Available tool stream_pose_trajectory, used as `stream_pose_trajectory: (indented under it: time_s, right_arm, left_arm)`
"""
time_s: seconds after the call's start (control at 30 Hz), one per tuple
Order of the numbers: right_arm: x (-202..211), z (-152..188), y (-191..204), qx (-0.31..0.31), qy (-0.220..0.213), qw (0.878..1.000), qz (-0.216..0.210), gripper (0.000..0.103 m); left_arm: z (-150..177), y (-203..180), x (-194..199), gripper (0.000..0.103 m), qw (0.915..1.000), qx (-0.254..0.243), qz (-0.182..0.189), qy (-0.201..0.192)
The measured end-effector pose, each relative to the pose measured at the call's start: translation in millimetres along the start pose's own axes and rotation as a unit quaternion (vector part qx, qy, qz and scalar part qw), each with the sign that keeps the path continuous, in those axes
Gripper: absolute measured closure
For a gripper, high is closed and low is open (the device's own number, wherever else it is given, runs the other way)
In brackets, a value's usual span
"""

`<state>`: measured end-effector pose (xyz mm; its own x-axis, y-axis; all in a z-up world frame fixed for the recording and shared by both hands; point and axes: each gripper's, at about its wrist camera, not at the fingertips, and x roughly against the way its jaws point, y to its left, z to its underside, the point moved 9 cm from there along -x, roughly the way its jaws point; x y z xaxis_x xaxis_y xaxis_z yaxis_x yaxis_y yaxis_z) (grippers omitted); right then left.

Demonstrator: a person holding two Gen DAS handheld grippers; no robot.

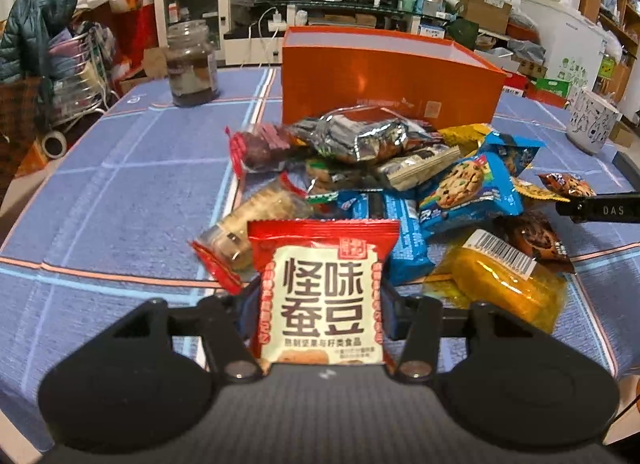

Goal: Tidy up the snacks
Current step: 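Grasp the red-and-white bean bag with the left tool while the right tool grasps the cookie packet, then carry both packets over the orange box and open both tools to drop them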

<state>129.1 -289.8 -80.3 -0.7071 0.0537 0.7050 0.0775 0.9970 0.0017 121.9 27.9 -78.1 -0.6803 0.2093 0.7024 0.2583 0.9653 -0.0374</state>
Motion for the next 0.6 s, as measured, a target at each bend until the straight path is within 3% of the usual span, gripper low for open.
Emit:
stream_pose_trajectory:
  time_s: [0.6]
  right_arm:
    - [-2.3,3.4,-1.0,-0.001,0.009,1.0,0.004,0.073]
  left_arm:
    - [4.7,7.9,-7.2,0.052,0.9994,0.002,-0.029,0.016]
